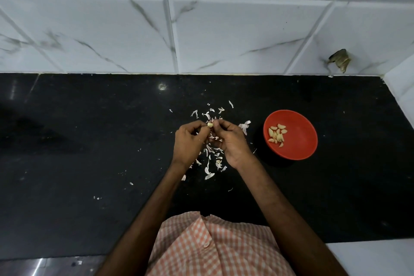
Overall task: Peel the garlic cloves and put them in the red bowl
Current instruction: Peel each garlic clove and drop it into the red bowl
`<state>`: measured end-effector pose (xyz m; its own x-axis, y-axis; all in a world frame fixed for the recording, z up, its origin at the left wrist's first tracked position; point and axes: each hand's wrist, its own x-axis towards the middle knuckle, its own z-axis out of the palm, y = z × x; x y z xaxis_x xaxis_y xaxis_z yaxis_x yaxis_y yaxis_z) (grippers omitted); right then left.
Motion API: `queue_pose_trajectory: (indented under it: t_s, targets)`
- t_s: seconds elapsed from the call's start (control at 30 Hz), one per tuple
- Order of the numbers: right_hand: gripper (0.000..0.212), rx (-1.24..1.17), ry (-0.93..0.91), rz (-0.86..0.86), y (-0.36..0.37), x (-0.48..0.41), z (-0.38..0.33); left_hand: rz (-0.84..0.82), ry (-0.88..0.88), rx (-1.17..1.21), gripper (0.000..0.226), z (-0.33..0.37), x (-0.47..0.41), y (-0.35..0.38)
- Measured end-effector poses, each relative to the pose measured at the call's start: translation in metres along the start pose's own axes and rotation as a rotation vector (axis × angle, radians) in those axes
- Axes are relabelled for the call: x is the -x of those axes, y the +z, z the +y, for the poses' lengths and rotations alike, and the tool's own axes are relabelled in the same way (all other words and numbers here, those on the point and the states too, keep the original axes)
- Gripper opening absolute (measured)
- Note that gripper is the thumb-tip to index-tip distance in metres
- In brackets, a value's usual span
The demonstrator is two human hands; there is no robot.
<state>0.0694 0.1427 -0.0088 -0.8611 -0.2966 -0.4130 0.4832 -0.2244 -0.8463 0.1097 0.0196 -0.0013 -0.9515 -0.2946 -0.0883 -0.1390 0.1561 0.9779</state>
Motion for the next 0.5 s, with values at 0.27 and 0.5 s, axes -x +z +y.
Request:
queue_pose_trajectory:
  t_s: [0.27,0.5]
  targets:
    - [0.017,0.375,-0.347,0.045,-0.007,-0.003,0.001,-0.014,0.01,-0.063,0.027,-0.005,0.002,-0.003]
    - [0.017,0.571,-0.487,-0.053,-0.016,-0.002,-0.009,-0.031,0.008,-0.014,0.031,-0.003,-0.002,-0.005]
